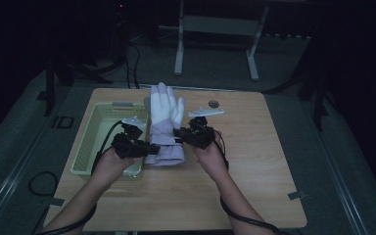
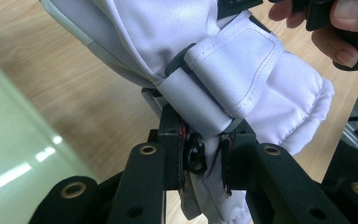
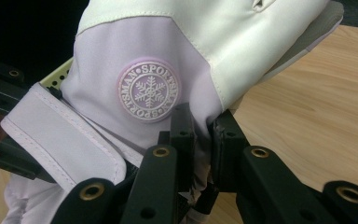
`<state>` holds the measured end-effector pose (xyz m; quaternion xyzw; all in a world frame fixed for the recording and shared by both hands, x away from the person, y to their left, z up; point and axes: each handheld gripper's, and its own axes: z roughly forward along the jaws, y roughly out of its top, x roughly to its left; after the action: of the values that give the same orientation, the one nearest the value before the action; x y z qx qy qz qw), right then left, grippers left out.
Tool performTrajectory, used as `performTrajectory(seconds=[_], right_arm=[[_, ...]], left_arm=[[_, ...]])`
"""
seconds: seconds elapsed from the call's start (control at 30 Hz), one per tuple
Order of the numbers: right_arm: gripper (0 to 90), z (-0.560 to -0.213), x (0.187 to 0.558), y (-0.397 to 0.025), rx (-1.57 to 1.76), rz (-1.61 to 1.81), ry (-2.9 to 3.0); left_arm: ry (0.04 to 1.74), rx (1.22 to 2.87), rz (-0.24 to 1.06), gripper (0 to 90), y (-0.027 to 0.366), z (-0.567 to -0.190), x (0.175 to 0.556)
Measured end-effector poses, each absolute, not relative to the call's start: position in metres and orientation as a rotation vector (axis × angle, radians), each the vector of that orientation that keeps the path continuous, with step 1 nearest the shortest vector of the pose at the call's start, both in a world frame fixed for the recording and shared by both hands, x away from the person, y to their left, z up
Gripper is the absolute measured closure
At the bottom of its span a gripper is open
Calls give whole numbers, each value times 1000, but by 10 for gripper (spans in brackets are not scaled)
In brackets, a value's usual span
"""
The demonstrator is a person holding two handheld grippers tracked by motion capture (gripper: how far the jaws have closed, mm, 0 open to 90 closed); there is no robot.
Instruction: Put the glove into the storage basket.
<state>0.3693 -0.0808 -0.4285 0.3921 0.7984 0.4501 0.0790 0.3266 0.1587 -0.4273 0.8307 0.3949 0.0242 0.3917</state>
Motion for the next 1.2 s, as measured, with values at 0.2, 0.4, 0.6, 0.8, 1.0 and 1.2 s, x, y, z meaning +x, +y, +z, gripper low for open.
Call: performTrajectory(seconds=[0.2,0.4,0.6,0.8,1.0,1.2], right_arm=[[812,-424,372,-53,1143,1357,2395],[812,-424,375,-25,1129,1372,2407],[812,-427,378,0,1119,1391,2425],[812,-434,381,28,1093,1380,2461],[812,-443,384,54,1083,1380,2495],[812,-458,385,67,1102,1340,2526]], left_arm=[[1027,2108,80,745,182,-422,325],[1036,2133,92,745,209,-418,327],[1051,2154,103,744,233,-417,326],[1088,2149,102,744,257,-425,324],[1119,2162,83,744,282,-433,325],[1130,2179,33,744,290,-453,331]])
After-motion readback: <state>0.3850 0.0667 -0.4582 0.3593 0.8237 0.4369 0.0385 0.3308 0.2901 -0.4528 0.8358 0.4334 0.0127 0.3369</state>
